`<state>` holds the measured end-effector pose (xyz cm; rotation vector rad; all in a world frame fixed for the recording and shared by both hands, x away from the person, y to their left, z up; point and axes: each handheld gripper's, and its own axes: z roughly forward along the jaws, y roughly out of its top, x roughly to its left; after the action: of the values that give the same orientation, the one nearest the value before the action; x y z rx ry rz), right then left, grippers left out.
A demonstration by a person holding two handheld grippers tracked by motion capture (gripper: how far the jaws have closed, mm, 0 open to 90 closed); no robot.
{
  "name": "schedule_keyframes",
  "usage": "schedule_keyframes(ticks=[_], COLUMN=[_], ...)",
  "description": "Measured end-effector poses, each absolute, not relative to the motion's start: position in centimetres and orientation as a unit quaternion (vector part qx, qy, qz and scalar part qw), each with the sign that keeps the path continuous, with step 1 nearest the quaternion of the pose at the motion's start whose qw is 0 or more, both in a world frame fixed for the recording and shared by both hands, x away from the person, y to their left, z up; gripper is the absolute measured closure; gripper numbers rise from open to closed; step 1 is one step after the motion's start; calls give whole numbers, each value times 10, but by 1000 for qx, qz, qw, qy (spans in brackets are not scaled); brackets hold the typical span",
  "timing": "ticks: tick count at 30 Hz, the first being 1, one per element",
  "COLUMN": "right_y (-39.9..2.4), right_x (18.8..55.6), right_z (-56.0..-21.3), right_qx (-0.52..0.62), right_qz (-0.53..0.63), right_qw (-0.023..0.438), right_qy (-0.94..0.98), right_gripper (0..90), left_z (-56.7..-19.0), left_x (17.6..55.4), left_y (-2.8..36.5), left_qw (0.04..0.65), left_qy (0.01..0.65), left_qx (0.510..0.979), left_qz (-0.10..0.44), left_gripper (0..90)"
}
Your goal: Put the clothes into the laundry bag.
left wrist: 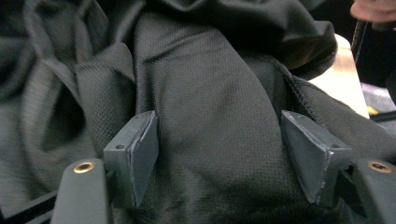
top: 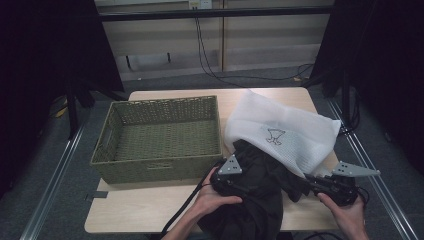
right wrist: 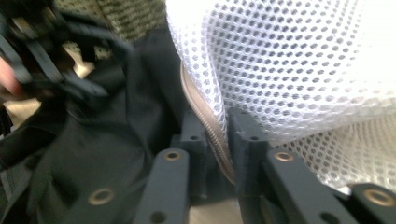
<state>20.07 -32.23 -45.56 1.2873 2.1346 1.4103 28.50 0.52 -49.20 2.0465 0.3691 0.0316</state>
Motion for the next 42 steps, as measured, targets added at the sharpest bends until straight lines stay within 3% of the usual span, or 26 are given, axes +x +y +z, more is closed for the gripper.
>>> schedule_keyframes(ticks=[7,14,19,21,25,28,32,35,42], right_y=[-317,-286,-254,-244,-238,-240,-238,-240,-255], right_x=[202,244,286,299,310,311,312,314,310], right_z=[-423,-398,-401,-408,-423,-428,-435,-440,-419], right_qx=[421,387,358,359,373,378,381,388,387], right_qz=[504,496,472,438,398,390,362,351,442], right_qw=[162,165,135,147,156,164,168,163,126], right_qy=[736,760,794,811,824,823,834,837,800], right_gripper=[567,551,569,561,577,683,741,874,892], left_z=[-502,-502,-502,-502,-501,-501,-502,-502,-499], left_x=[285,285,284,285,284,283,284,284,282], left_y=[5,4,4,6,9,9,9,11,17], left_qw=[507,512,519,522,529,534,534,535,539], left_qy=[155,159,161,167,162,165,168,167,164], left_qx=[848,844,839,836,833,829,828,828,826], left_qz=[18,4,-1,-2,2,2,-1,0,4], left_gripper=[430,530,583,588,530,438,356,331,269])
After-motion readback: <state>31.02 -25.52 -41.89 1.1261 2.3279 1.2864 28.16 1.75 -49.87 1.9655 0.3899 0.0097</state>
